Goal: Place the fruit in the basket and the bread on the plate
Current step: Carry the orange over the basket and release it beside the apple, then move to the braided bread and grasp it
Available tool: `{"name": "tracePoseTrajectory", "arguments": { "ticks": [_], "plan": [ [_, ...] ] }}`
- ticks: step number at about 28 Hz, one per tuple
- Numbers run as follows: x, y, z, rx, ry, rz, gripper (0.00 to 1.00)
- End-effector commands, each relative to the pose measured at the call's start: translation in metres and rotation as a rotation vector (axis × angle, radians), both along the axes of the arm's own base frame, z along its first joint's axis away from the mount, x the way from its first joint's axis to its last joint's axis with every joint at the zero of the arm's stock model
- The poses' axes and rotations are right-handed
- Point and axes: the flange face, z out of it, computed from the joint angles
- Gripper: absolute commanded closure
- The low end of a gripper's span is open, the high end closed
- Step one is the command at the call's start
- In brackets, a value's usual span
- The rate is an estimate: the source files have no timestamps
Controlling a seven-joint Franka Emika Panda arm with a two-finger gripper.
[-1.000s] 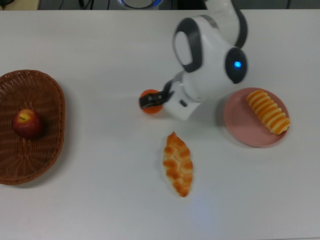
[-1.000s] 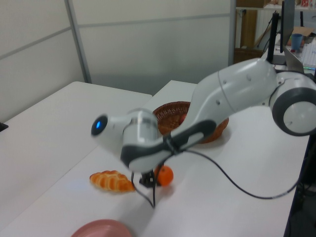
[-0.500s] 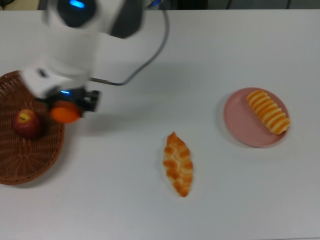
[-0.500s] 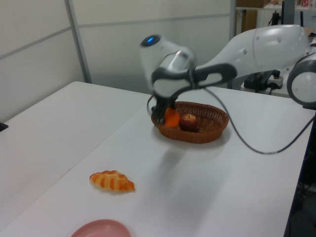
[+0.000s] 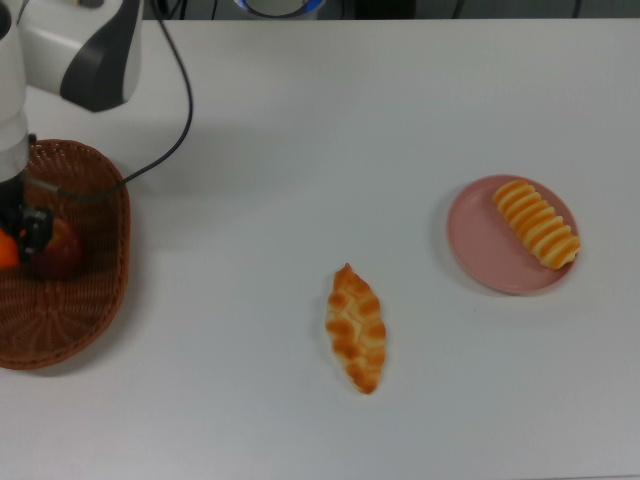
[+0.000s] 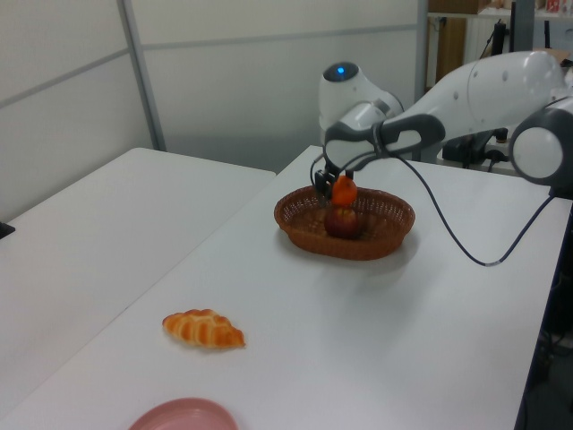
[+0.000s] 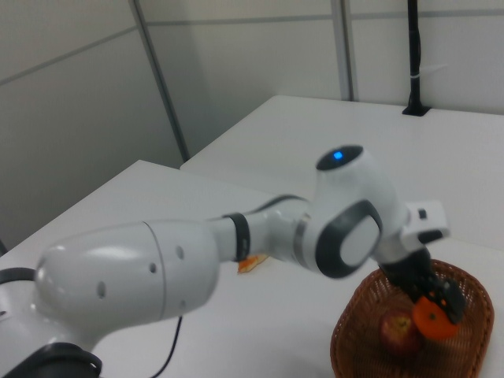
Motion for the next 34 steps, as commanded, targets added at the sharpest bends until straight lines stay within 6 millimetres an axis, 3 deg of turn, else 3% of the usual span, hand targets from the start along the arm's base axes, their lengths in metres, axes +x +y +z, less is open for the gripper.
{"name": "tracePoseTrajectory", "arguments": {
  "ticks": [1, 2, 3, 4, 6, 7, 12, 18, 22, 23, 27, 29, 33, 34],
  "plan": [
    [-0.003, -0.018, -0.009, -0.020, -0.007, 0.006, 1.00],
    [-0.005, -0.020, -0.018, -0.024, 0.014, 0.024, 0.99],
    [-0.005, -0.019, -0.019, -0.028, 0.022, 0.038, 0.92],
    [-0.005, -0.019, -0.021, -0.031, 0.029, 0.048, 0.76],
    [-0.005, -0.018, -0.021, -0.030, 0.028, 0.047, 0.31],
    [-0.005, -0.017, -0.020, -0.031, 0.028, 0.048, 0.00],
    [-0.002, -0.011, -0.013, -0.022, 0.014, 0.045, 0.00],
    [0.001, 0.007, 0.023, 0.016, -0.048, 0.045, 0.00],
    [0.015, 0.060, 0.034, 0.086, -0.082, 0.084, 0.00],
    [0.021, 0.087, 0.033, 0.118, -0.088, 0.101, 0.00],
    [0.034, 0.157, 0.026, 0.147, -0.084, 0.152, 0.00],
    [0.037, 0.198, 0.021, 0.164, -0.082, 0.163, 0.00],
    [0.039, 0.256, 0.016, 0.176, -0.072, 0.217, 0.00],
    [0.037, 0.281, 0.009, 0.181, -0.060, 0.244, 0.00]
  ]
}}
